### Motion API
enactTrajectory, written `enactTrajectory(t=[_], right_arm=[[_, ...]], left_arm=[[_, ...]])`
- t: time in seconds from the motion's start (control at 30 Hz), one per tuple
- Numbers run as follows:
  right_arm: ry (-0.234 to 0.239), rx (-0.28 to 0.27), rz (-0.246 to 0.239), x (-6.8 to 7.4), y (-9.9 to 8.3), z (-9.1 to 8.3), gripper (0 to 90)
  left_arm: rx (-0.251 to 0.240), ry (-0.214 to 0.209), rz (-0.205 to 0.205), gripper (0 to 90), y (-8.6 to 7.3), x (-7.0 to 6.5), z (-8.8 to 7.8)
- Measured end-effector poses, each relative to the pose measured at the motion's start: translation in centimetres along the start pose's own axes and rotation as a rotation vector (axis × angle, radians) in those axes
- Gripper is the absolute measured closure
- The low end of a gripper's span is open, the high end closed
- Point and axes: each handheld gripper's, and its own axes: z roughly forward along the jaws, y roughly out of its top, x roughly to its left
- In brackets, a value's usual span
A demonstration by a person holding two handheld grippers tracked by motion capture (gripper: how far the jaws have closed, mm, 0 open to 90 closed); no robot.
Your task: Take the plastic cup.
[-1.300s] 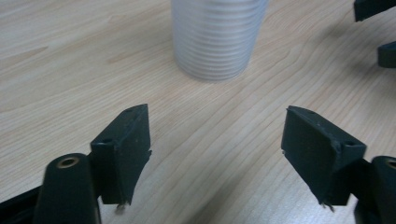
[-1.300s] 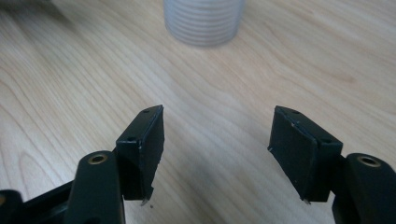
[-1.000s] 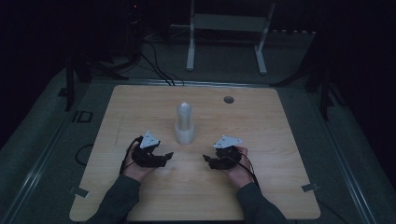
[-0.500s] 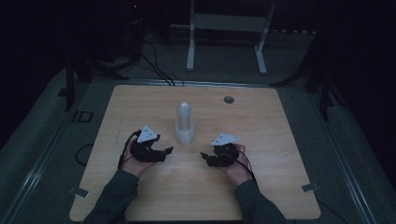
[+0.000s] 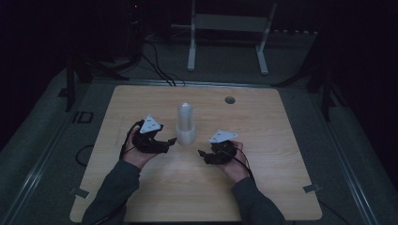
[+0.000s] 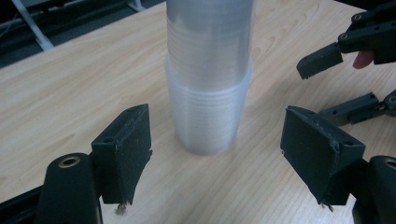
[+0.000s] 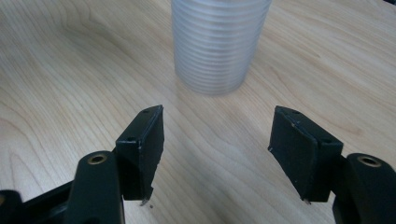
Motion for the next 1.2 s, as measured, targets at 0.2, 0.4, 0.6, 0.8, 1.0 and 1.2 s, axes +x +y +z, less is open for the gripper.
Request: enactTrajectory(t=[0.2,0.4,0.6,0.8,1.0,1.2], right_arm=[[0.004,-0.012,-0.005,0.0,0.6,0.1,34.8],[0.005,-0.025,-0.012,0.2,1.3,0.4,34.4],[0.007,-0.037,-0.012,0.1,1.8,0.8,34.3],[0.015,-0.049,-0.008,0.0,2.4,1.2,34.3],[0.023,-0.064,0.006,-0.3,2.8,1.5,34.4],[0.022,-0.074,0.003,-0.5,3.1,1.7,37.0]], left_arm=[[-0.011,0.0,0.01,24.1,1.0,0.1,0.0],[-0.019,-0.002,0.011,23.7,1.8,0.3,0.2],[-0.035,-0.005,0.006,22.6,2.5,0.6,0.4],[-0.044,-0.008,0.01,22.4,3.4,0.8,0.6],[-0.045,-0.013,0.014,22.4,4.3,0.9,1.1],[-0.054,-0.017,0.019,22.4,5.2,0.9,1.9]])
